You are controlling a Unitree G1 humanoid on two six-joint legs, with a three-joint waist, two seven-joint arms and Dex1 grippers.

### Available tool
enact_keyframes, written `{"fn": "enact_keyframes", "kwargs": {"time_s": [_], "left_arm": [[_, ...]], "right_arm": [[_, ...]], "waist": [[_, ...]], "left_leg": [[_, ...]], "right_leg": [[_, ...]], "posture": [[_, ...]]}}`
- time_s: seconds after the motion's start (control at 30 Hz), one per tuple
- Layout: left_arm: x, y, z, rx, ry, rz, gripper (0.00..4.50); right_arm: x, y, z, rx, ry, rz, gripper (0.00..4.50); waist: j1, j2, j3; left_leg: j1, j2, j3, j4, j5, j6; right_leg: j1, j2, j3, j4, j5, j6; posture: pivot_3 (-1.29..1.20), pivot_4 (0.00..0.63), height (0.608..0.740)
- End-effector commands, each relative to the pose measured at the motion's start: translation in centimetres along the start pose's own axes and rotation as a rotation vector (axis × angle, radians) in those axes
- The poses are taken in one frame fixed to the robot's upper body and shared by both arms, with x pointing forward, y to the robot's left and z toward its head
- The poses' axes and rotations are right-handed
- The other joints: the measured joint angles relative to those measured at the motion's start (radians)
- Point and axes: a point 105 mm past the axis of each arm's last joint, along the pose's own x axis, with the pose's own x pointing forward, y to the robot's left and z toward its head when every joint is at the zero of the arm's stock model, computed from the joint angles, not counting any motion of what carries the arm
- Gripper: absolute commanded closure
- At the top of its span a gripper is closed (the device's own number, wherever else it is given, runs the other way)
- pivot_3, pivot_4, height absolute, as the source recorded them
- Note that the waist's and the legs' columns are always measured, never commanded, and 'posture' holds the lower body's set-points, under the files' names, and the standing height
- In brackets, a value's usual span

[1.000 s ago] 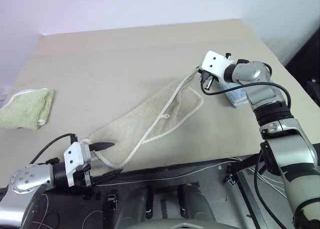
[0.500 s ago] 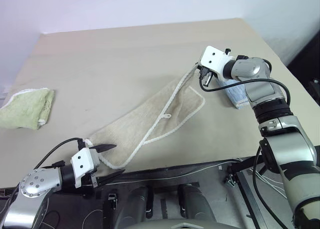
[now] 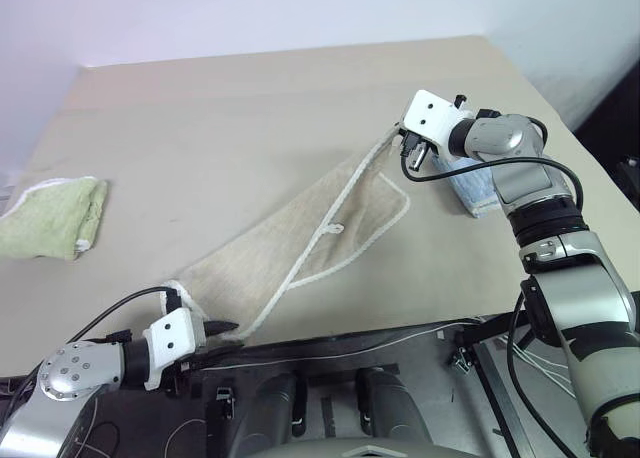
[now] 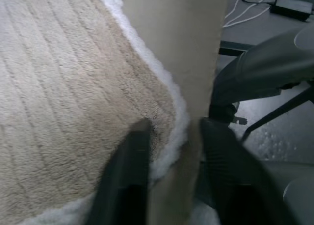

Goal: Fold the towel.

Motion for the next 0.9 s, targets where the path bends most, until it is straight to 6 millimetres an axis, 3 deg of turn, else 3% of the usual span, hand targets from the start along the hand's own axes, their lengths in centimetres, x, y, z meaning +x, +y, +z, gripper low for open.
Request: {"fn": "enact_keyframes", "kwargs": {"time_s": [0.03, 0.17, 0.3, 0.5, 0.7, 0.83, 0.9], "left_arm": [[0.2, 1.6, -0.1, -0.012, 0.012, 0.015, 4.38], [0.3, 2.2, 0.6, -0.058, -0.019, 0.003, 4.47], [-0.1, 3.1, 3.3, -0.178, -0.165, 0.03, 4.47], [-5.9, 7.5, 6.8, -0.264, -0.334, 0.178, 4.47], [-12.3, 13.9, 9.7, -0.254, -0.473, 0.41, 4.47], [-15.2, 20.0, 10.4, -0.106, -0.514, 0.721, 4.47], [-15.7, 22.2, 10.5, -0.074, -0.525, 0.815, 4.47]], "right_arm": [[-0.7, -2.2, 1.5, -0.039, -0.034, -0.07, 4.5], [-0.9, -2.5, 1.3, -0.038, -0.03, -0.079, 4.5], [-0.9, -2.5, 1.2, -0.038, -0.029, -0.081, 4.5], [-1.6, -3.3, 0.6, 0.012, -0.029, -0.102, 4.5], [-2.5, -5.2, -0.3, 0.066, 0.0, -0.158, 4.5], [-2.8, -6.7, 0.1, 0.121, -0.012, -0.198, 4.5], [-2.8, -7.2, 0.1, 0.123, -0.007, -0.218, 4.5]], "waist": [[0.004, 0.0, 0.0], [-0.001, 0.0, 0.0], [0.001, 0.0, 0.0], [-0.001, 0.0, 0.0], [-0.001, 0.0, 0.001], [0.002, -0.001, 0.001], [0.002, -0.001, 0.001]], "left_leg": [[0.0, 0.0, 0.0, 0.0, 0.0, 0.0], [0.0, 0.0, 0.0, 0.001, 0.0, 0.0], [0.0, 0.0, 0.0, 0.001, 0.0, 0.0], [0.0, 0.0, 0.0, 0.001, 0.001, 0.0], [0.0, 0.0, 0.0, 0.002, 0.001, 0.001], [0.0, -0.001, 0.0, 0.002, 0.002, 0.001], [0.0, -0.001, 0.0, 0.003, 0.003, 0.001]], "right_leg": [[0.0, 0.0, -0.001, 0.0, 0.0, 0.0], [0.001, 0.0, -0.001, 0.0, 0.0, 0.0], [0.0, 0.0, -0.001, 0.0, 0.002, 0.003], [0.0, 0.001, -0.001, 0.001, 0.002, 0.003], [0.001, 0.001, -0.002, 0.001, 0.002, 0.003], [0.001, 0.002, -0.002, 0.001, 0.002, 0.004], [0.001, 0.002, -0.002, 0.002, 0.003, 0.005]], "posture": [[0.0, 0.15, 0.74], [0.0, 0.15, 0.74], [0.0, 0.15, 0.74], [0.0, 0.15, 0.74], [0.0, 0.15, 0.74], [0.0, 0.15, 0.74], [0.0, 0.15, 0.74]]}}
